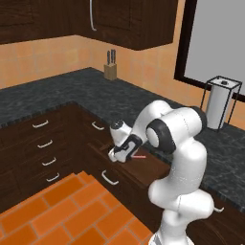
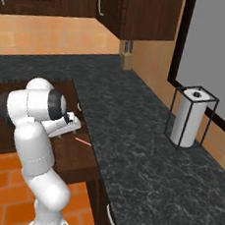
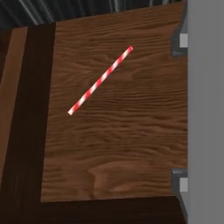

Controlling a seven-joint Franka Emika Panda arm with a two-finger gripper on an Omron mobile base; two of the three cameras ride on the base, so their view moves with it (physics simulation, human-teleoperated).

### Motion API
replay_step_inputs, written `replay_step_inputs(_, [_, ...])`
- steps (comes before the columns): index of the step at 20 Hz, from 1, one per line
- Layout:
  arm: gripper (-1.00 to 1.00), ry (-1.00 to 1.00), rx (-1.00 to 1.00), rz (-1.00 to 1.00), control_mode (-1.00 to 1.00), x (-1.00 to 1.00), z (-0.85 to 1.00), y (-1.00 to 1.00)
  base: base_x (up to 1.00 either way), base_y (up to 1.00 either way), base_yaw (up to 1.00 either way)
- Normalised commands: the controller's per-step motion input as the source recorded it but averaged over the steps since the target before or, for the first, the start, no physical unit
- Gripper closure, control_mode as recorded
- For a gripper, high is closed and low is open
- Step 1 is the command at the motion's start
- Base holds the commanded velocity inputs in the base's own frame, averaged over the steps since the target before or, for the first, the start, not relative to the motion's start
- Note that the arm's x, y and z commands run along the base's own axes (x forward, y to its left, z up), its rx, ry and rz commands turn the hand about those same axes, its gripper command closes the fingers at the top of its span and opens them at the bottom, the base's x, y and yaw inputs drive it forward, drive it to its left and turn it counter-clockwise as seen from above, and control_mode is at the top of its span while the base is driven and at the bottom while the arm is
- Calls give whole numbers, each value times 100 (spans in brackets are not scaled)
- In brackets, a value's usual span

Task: Take a straw from the drawer in front and place it inside the glass cup on the dining counter.

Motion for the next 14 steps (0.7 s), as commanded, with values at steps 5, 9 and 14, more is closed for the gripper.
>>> replay_step_inputs(5, [-100, 11, 0, 0, -100, 0, -51, 2, 0, 0, 0])
replay_step_inputs(9, [-100, 21, 4, 0, -100, -4, -36, 29, 0, 0, 0])
replay_step_inputs(14, [-100, 27, 10, 0, -100, -45, -28, 76, 0, 0, 0])
